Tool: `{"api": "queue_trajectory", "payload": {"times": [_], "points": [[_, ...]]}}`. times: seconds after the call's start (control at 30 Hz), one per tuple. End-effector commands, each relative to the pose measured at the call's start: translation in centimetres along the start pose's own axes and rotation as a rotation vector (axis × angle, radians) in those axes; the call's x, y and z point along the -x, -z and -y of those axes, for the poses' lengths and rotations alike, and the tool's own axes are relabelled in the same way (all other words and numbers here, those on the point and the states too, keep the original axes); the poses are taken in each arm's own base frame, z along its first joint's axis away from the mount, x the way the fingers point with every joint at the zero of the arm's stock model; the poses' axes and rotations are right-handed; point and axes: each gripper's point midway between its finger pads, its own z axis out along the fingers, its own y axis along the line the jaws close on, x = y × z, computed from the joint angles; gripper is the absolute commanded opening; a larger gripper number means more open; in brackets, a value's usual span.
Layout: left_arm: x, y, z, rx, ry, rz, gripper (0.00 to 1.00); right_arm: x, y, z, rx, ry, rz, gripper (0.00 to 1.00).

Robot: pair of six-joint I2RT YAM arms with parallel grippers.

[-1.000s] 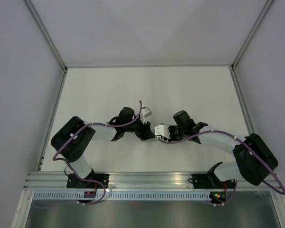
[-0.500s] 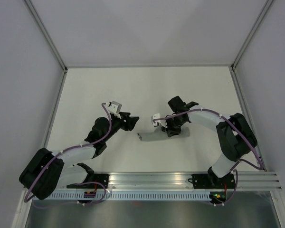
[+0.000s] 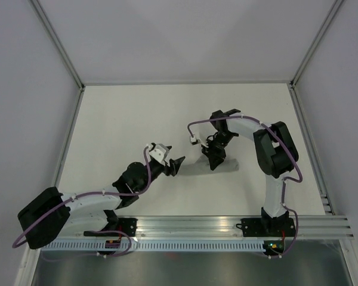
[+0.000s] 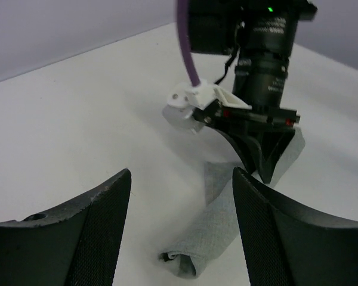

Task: Fold the napkin, place the utensils inside, and roll it up
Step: Roll the napkin with the utensil

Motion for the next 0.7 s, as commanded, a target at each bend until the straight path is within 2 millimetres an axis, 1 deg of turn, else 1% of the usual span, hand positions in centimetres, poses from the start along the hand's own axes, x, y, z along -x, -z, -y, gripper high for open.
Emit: {"api": "queue_trajectory", "payload": {"times": [0.0, 0.03, 0.07, 0.1, 0.13, 0.17, 0.2, 0.23, 0.27, 0.3, 0.33, 0.37, 0.4, 0.47, 0.5, 0.67], "points": [[0.2, -0.4, 0.8, 0.009, -0.216, 0.008, 0.72, -2.0, -1.4, 1.8, 0.009, 0.002, -0.063, 0.09], [-0.5, -0.8, 1.2, -0.003, -0.256, -0.021, 0.72, -1.8, -1.3, 2.1, 0.005, 0.003, -0.062, 0.09], [-1.1, -0.8, 2.2, -0.034, -0.274, -0.037, 0.72, -1.9, -1.4, 2.2, 0.003, -0.005, -0.068, 0.09], [-1.2, -1.1, 2.9, -0.051, -0.289, -0.046, 0.72, -1.9, -1.5, 2.5, 0.004, -0.012, -0.072, 0.09], [-3.0, -1.5, 3.4, -0.072, -0.338, -0.096, 0.72, -2.1, -1.6, 2.6, 0.004, -0.019, -0.077, 0.09], [-3.7, -1.6, 4.8, -0.107, -0.364, -0.115, 0.72, -2.1, -1.6, 2.7, 0.001, -0.02, -0.079, 0.09], [-4.1, -2.3, 5.6, -0.12, -0.392, -0.131, 0.72, -2.3, -1.7, 2.8, 0.002, -0.03, -0.081, 0.09], [-4.7, -2.7, 6.0, -0.121, -0.444, -0.145, 0.72, -2.3, -1.8, 2.9, 0.003, -0.033, -0.083, 0.09], [-7.1, -2.8, 7.1, -0.153, -0.492, -0.199, 0.72, -2.3, -1.8, 3.0, 0.0, -0.036, -0.084, 0.09], [-7.7, -3.2, 7.6, -0.158, -0.519, -0.211, 0.74, -2.4, -1.9, 3.0, 0.003, -0.039, -0.087, 0.09], [-7.5, -4.0, 8.6, -0.17, -0.55, -0.205, 0.74, -2.4, -1.9, 3.2, 0.0, -0.047, -0.087, 0.09], [-9.4, -4.2, 8.9, -0.188, -0.576, -0.249, 0.74, -2.5, -1.9, 3.3, 0.0, -0.05, -0.087, 0.09], [-9.3, -4.8, 9.5, -0.199, -0.584, -0.241, 0.75, -2.6, -2.0, 3.4, 0.002, -0.054, -0.091, 0.09], [-10.3, -5.2, 10.1, -0.232, -0.609, -0.255, 0.75, -2.7, -2.1, 3.5, 0.005, -0.065, -0.092, 0.09], [-11.0, -5.4, 10.3, -0.239, -0.618, -0.267, 0.75, -2.8, -2.1, 3.5, 0.007, -0.068, -0.093, 0.09], [-12.6, -5.8, 10.4, -0.262, -0.673, -0.308, 0.77, -2.8, -1.9, 3.8, 0.006, -0.078, -0.097, 0.09]]}}
